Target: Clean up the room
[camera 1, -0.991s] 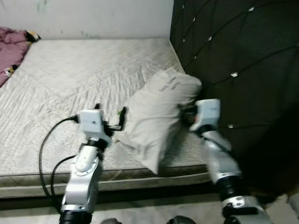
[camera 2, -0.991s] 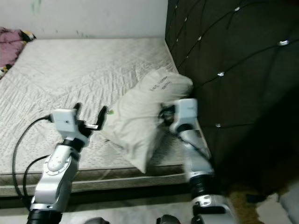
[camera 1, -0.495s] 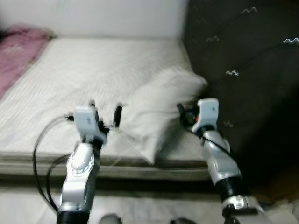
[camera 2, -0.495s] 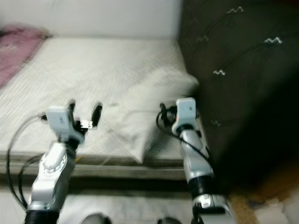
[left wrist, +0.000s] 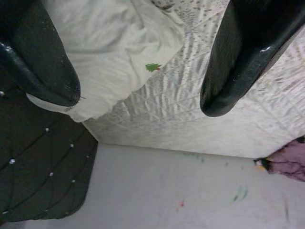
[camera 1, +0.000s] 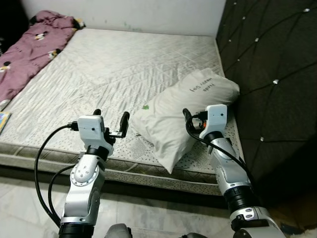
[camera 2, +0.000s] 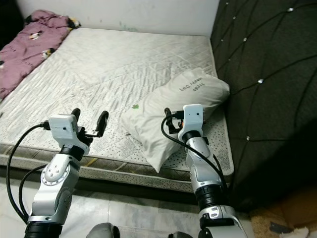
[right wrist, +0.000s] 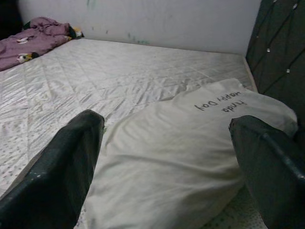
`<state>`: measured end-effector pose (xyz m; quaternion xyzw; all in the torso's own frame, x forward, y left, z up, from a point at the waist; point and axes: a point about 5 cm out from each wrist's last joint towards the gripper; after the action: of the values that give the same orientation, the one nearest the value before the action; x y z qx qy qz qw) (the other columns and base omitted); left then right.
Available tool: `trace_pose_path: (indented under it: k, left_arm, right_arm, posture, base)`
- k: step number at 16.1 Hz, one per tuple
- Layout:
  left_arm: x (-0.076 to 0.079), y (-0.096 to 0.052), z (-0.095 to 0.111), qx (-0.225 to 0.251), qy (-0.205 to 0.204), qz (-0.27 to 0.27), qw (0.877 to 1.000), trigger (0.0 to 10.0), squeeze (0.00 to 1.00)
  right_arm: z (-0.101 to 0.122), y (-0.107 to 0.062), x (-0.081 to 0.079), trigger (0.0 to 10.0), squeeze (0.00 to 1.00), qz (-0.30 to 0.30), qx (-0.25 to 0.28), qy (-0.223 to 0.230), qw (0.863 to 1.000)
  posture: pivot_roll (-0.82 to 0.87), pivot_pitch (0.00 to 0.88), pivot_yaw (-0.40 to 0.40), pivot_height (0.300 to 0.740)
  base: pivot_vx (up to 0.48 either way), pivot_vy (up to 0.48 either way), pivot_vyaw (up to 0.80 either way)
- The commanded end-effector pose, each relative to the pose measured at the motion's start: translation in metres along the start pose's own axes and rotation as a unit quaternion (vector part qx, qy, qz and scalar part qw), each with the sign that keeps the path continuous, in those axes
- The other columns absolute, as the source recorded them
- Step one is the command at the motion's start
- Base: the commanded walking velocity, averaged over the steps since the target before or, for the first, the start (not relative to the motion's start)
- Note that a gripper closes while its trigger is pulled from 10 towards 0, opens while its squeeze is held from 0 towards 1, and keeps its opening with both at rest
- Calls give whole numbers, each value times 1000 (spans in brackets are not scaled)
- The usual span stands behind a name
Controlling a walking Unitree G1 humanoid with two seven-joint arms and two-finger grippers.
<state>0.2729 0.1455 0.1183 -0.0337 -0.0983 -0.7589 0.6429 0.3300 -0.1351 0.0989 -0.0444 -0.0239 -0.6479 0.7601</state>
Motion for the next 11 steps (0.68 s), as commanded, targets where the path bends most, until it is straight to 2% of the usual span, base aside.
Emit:
trace_pose_path:
  k: [1,11]
  left_arm:
    - [0,1,5,11,4,-5,1000,10000,0]
    - [1,1,5,10,6,-8,1000,10000,0]
  right_arm:
    - [4,2,1,10000,0,-2,7,1,1000]
    - [4,2,1,10000,0,-1,6,6,1000]
  posture:
    - [14,0,6,740]
    - [14,0,7,740]
  base:
    - [304,0,0]
    - [329,0,0]
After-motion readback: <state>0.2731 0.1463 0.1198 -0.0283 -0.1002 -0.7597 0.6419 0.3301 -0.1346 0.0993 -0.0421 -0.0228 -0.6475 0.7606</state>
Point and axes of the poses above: a point about 5 cm out from each wrist's last joint towards the gripper, its own y axis pointing out of the wrist towards the gripper, its own z axis along the axis of the wrist's last joint, x = y × z, and after that the axes turned 5 degrees about -y, right-handed
